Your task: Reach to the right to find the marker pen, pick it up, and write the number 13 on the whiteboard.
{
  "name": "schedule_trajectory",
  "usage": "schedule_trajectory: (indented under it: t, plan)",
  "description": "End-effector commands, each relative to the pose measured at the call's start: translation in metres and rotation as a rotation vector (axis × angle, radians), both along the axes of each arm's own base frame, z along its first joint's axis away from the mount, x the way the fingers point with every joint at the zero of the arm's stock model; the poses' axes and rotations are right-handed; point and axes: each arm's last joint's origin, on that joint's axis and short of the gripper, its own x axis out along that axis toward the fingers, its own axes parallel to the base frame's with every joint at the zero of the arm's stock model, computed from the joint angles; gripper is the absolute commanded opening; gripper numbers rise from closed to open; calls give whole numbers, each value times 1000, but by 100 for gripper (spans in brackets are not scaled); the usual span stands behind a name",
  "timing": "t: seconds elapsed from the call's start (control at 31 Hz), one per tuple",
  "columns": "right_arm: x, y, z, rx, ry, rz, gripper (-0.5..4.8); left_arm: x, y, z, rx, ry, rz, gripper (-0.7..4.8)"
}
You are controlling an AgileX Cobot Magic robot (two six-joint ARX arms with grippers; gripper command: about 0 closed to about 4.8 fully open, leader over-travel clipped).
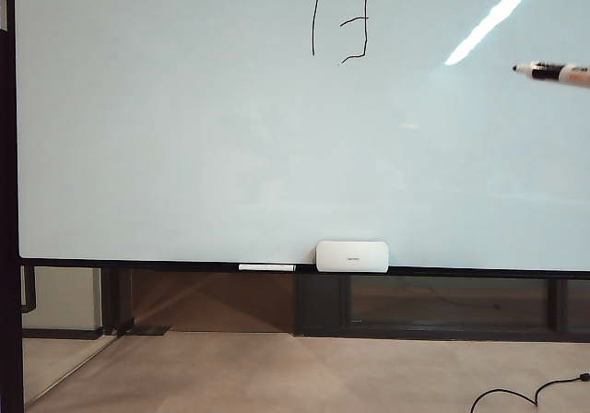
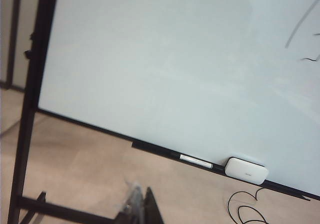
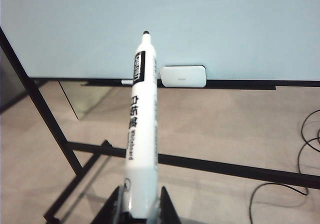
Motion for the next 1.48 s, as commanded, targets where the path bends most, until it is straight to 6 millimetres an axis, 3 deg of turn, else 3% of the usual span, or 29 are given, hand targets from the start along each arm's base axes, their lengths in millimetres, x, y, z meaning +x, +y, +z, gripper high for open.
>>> schedule_trajectory:
  t: [0.03,0.26,0.65,1.0,1.48]
  plan:
    - [1,0,0,-48,-39,0,-5,4,1,-6,37,-21,-8,-5]
    - [5,0,-15,-58,-26,-44,-5,14,2,-37,74,56,-15,-5]
    - [7,-2,-21,-196,-41,-126,-5,23,-12,-65,105,102,-86,-5]
    - [8,-5,-26,-259,-30,-210,-5,20,-33,-67,224,107,-122,-5]
    - [8,-5,-28,-267,-11,-206,-5,20,-35,-67,238,97,-136,-5]
